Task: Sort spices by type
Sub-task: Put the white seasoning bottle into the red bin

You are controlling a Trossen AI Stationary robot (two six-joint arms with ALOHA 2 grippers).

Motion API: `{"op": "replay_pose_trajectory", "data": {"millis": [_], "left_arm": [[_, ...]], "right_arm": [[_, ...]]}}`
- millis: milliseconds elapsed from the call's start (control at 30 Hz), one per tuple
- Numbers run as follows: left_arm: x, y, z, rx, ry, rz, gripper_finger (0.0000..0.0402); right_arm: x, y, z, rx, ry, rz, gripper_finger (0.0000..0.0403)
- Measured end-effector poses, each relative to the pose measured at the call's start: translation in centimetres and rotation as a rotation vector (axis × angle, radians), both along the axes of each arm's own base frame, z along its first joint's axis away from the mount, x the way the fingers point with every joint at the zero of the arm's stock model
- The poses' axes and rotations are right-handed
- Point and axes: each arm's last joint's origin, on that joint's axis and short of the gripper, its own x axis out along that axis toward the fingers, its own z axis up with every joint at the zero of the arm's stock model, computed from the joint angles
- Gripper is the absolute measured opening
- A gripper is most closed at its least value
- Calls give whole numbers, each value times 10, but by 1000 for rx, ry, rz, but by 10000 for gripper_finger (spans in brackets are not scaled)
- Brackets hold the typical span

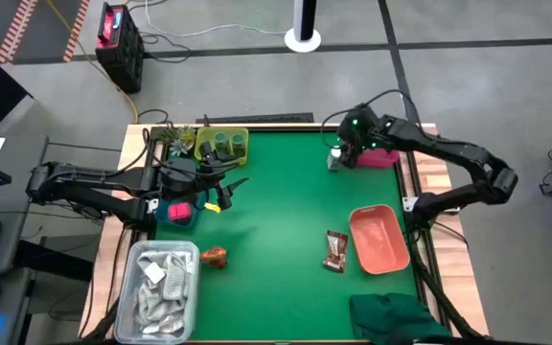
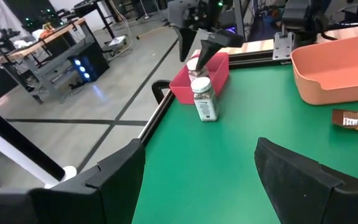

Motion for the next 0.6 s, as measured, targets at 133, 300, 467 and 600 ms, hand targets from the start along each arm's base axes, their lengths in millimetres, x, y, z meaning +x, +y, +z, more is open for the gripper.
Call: {"op": "replay_pose_trajectory", "data": {"millis": [133, 300, 467, 600], "left_arm": [[0, 0, 0, 0, 0, 0, 290], [0, 0, 0, 0, 1, 0, 290], [0, 0, -1, 0, 7, -1, 290], [0, -1, -2, -6, 26, -21, 290]], "right_arm": [[7, 9, 3, 10, -5, 30, 267], [12, 15, 3, 14, -14, 63, 267], [14, 13, 3, 26, -44, 27, 276], [15, 11, -4, 73, -37, -10, 310]]}}
